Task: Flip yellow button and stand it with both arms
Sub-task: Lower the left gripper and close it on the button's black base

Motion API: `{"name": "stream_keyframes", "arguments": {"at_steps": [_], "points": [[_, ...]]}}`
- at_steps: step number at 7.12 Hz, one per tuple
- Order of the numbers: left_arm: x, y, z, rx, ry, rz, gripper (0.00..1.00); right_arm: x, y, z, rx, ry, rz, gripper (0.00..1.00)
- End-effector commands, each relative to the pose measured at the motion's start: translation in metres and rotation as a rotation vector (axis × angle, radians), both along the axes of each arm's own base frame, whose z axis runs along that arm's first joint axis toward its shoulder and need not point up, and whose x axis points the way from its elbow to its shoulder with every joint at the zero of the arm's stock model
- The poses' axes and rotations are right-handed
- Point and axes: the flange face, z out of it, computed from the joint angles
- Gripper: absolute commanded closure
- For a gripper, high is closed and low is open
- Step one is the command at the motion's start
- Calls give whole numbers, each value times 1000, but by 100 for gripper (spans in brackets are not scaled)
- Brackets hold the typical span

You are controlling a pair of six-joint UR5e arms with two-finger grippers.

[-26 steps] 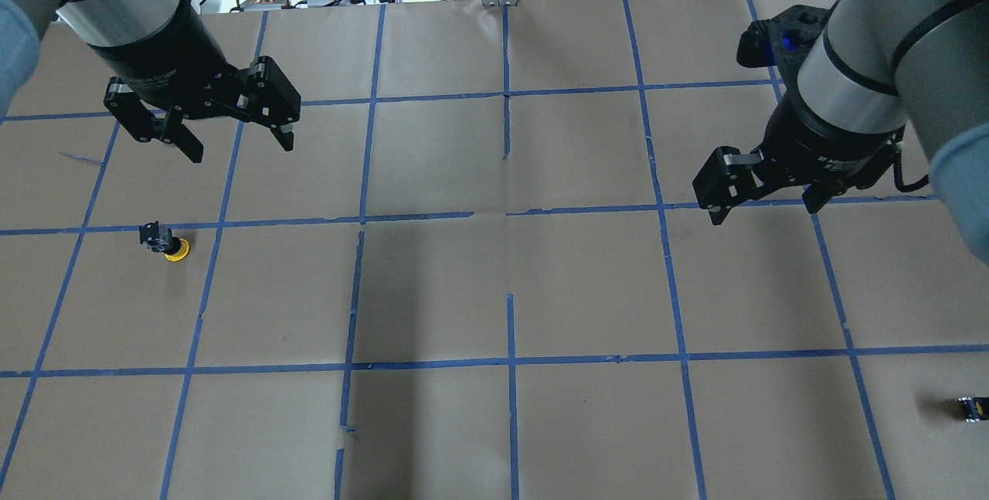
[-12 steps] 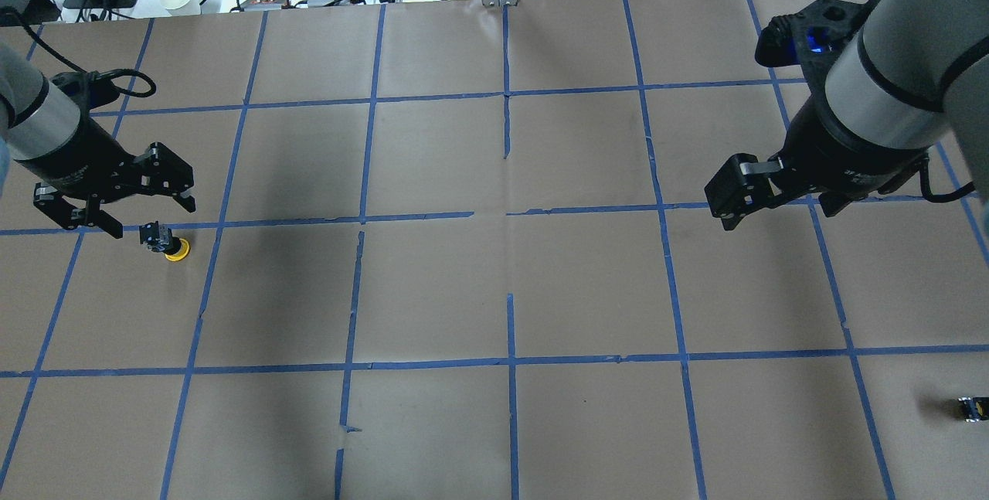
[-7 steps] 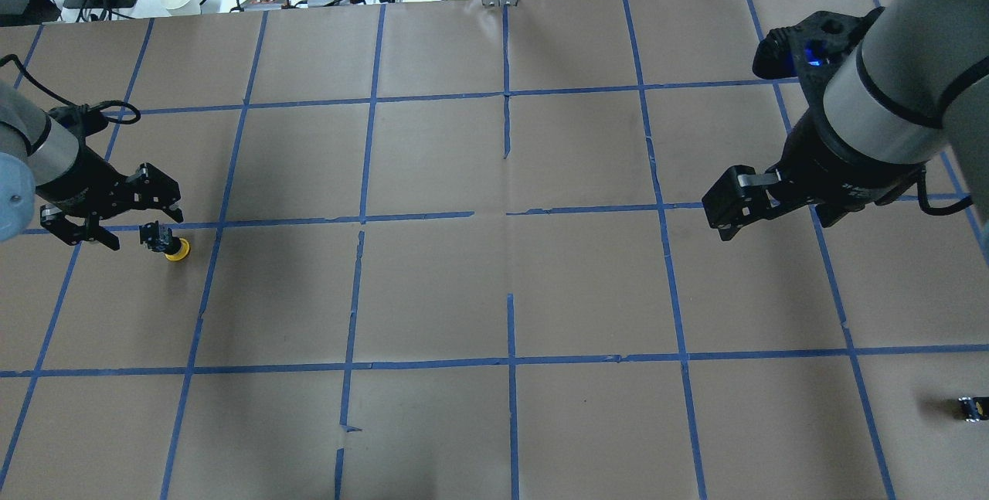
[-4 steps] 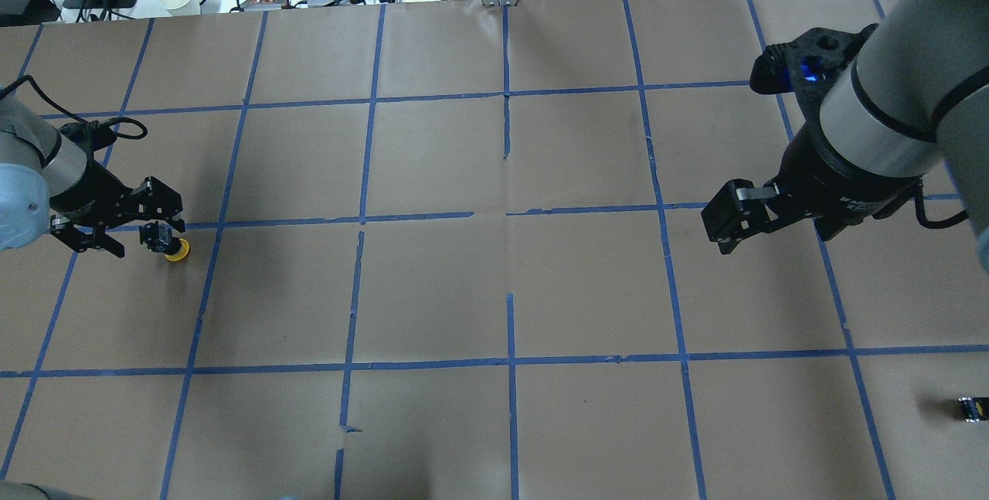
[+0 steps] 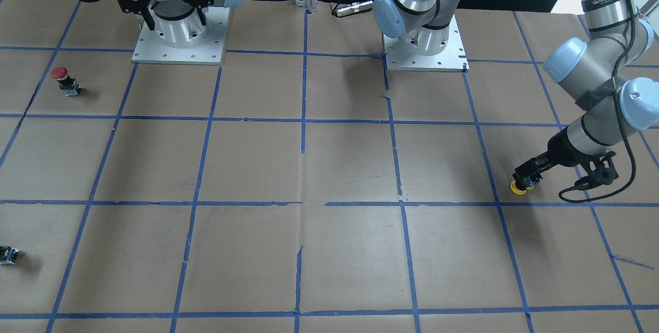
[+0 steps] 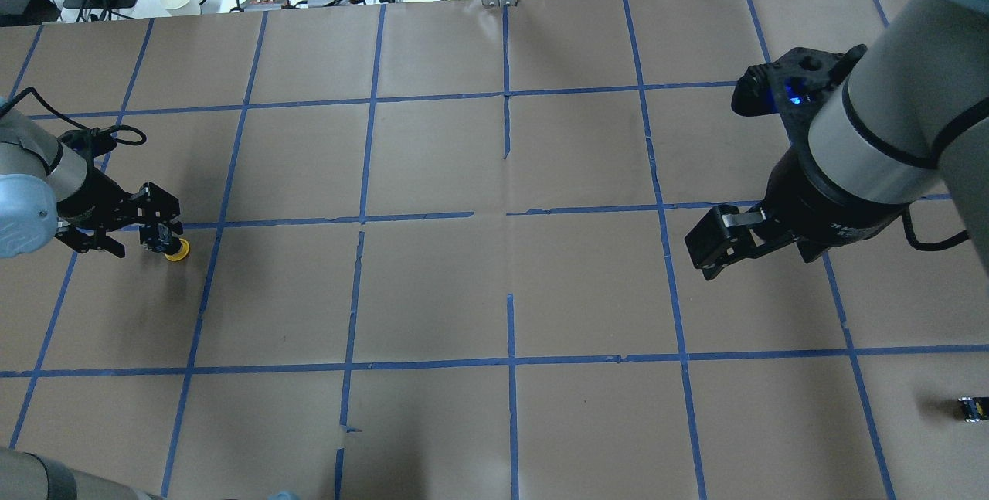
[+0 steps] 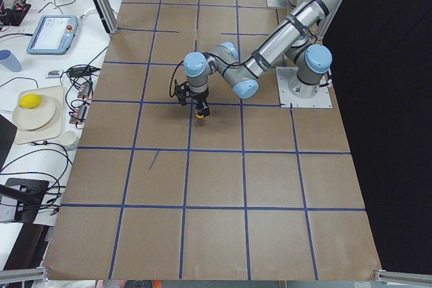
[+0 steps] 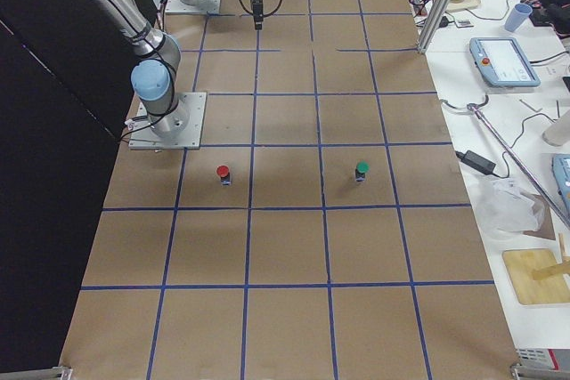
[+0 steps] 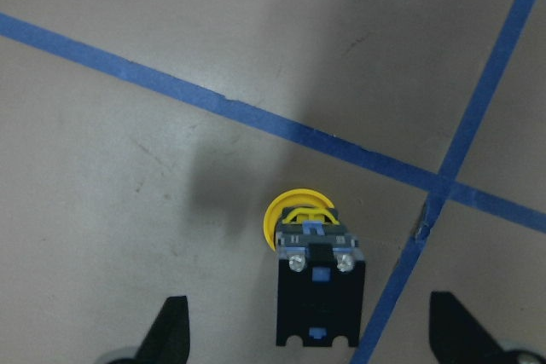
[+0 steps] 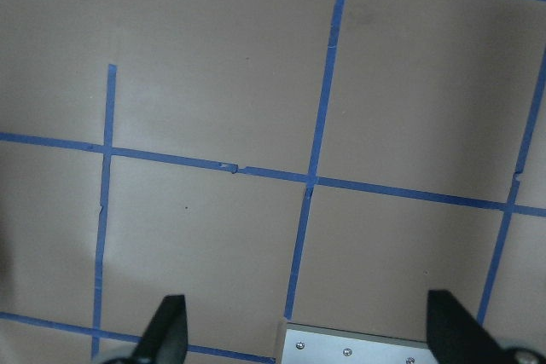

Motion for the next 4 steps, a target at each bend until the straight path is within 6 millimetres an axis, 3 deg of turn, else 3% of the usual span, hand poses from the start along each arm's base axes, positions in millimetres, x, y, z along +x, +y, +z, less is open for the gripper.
{"name": "stream_keyframes", "arguments": {"at_steps": [1,2,3,4], "points": [[1,-1,0,-4,-3,0,17,3,6,5,-27,-39,31,0],[1,-1,0,-5,-1,-3,43,0,-5,-2,-7,-20,40,0],[1,-1,1,-6,-2,-5,61,-6,-8,3,-45,43,94,0],[1,-1,2,-9,-3,-8,71,-11,-9,0,-32,86,101,0]]}}
